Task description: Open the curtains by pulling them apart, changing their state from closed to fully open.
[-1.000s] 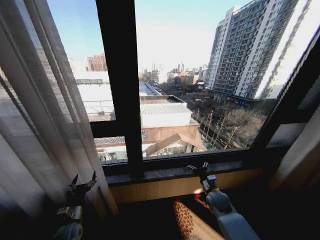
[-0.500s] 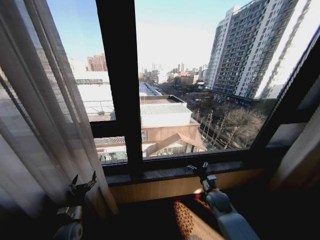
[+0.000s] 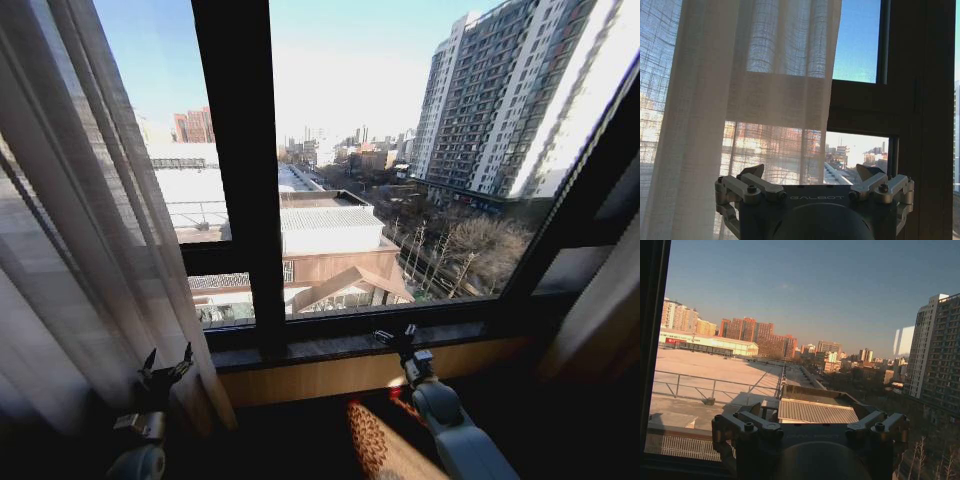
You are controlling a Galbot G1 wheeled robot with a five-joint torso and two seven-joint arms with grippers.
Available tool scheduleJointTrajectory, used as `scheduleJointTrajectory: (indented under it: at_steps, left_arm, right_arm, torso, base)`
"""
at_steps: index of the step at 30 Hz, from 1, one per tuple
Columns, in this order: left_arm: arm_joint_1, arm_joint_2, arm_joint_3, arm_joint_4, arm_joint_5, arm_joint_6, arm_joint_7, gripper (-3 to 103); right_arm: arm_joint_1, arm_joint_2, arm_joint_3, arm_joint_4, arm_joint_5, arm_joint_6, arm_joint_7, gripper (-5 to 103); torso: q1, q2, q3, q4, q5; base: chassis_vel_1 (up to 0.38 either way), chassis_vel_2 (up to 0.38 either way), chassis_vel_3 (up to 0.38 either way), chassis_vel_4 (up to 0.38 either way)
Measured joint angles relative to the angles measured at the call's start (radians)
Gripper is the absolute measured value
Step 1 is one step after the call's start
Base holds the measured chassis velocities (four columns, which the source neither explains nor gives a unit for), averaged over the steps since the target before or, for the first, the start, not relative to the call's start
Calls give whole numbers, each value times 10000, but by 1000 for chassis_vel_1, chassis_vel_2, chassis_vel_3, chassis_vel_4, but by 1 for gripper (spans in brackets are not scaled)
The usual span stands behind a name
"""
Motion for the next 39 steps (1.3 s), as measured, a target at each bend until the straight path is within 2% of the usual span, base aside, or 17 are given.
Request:
scheduleJointTrajectory:
  at_steps: [39]
  left_arm:
    - [-1, -1, 4, 0, 0, 1, 0, 100]
  right_arm:
    - [0, 0, 0, 0, 0, 0, 0, 100]
  torso:
    - [0, 0, 0, 0, 0]
  base:
    - [0, 0, 0, 0]
